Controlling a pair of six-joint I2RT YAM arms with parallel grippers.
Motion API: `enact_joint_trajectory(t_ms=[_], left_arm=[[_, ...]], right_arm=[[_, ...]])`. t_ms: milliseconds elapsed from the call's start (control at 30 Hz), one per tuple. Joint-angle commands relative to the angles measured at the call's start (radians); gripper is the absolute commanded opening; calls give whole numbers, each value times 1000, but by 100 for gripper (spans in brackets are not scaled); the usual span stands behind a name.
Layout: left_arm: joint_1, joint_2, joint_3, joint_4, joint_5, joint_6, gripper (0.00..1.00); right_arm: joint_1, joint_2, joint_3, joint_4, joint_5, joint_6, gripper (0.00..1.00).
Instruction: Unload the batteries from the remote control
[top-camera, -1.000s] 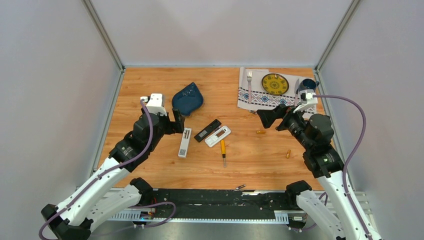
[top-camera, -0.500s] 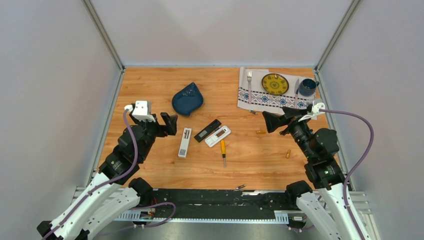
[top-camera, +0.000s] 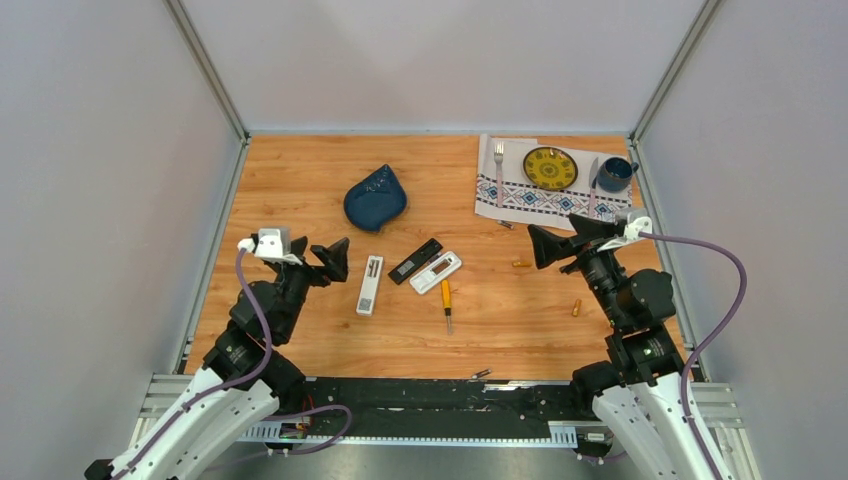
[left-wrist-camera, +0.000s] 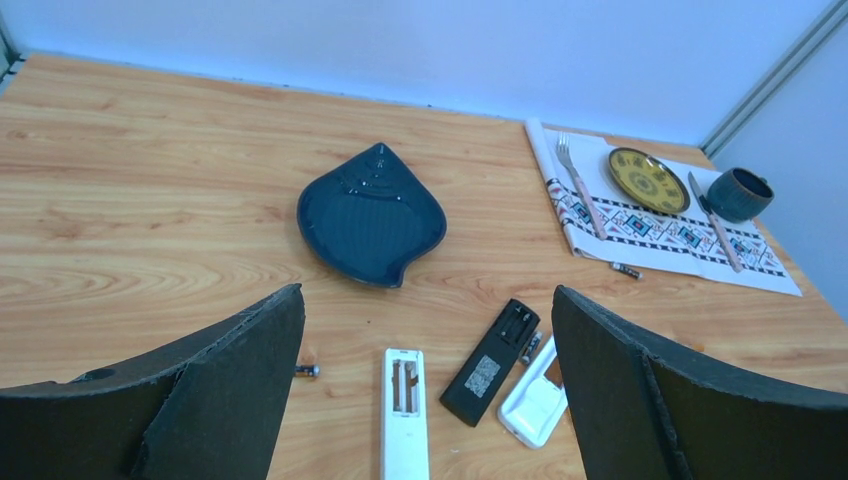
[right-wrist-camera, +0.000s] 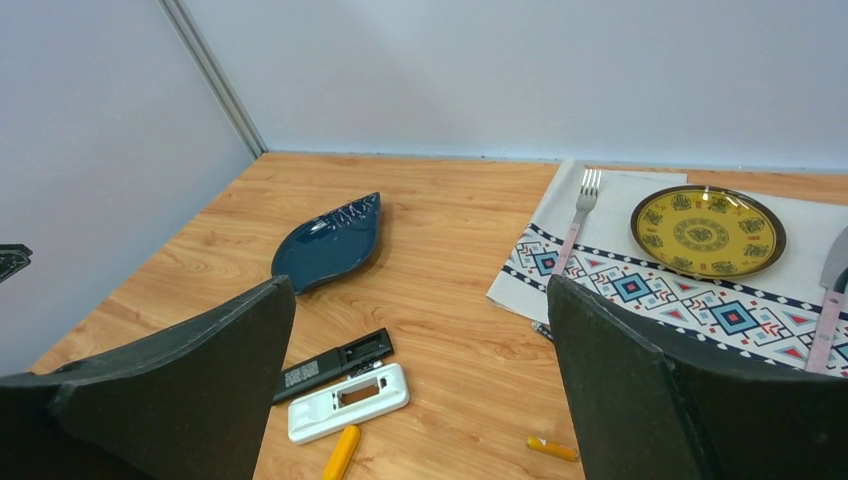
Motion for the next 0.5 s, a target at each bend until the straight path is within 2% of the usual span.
enact_joint_trajectory(t_ms=[0, 467], left_arm=[[1, -30, -24, 71, -11, 29, 99], [0, -80, -71, 87, 13, 38, 98]], right_arm=[[-3, -8, -7, 69, 20, -20, 100], [-3, 9, -22, 86, 15, -1, 100]])
